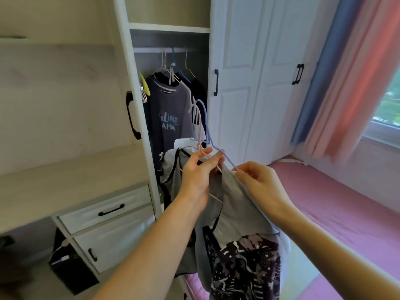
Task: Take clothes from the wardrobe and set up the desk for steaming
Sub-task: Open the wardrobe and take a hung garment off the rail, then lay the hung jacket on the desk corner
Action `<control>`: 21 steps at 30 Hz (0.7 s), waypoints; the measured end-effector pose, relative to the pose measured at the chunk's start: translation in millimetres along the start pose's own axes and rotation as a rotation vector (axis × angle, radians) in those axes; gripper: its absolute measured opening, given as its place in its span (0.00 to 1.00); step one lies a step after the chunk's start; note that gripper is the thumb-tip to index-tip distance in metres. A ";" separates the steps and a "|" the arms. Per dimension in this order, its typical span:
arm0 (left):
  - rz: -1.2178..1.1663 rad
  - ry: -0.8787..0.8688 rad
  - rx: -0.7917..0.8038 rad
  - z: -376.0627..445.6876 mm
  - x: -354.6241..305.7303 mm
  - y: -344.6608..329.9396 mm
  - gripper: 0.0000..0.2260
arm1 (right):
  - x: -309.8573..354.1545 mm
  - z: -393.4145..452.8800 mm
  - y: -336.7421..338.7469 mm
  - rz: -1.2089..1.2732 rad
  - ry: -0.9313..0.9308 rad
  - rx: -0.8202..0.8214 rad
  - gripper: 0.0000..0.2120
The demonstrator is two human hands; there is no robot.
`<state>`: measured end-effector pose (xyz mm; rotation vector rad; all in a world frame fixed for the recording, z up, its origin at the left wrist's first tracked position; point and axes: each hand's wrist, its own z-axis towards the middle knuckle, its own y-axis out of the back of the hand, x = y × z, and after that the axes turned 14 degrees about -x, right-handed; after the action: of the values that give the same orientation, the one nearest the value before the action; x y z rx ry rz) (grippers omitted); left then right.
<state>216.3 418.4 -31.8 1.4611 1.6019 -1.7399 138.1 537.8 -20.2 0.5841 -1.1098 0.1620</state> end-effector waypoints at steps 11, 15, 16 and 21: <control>-0.235 0.045 0.055 -105.1 -15.3 45.6 0.09 | 21.1 -106.8 29.7 -0.006 0.098 -0.037 0.06; -0.265 0.070 0.048 -137.9 -20.3 47.2 0.17 | 29.1 -125.6 47.0 0.007 0.142 -0.036 0.06; -0.270 0.071 0.047 -144.9 -21.0 47.0 0.17 | 30.1 -129.1 51.2 0.009 0.154 -0.030 0.06; -0.305 0.032 0.014 -177.4 -19.5 46.3 0.16 | 30.8 -142.0 71.1 0.049 0.189 0.018 0.06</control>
<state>338.3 554.5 -7.7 1.3105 1.9165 -1.8980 236.1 666.3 -12.0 0.5461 -0.9408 0.2650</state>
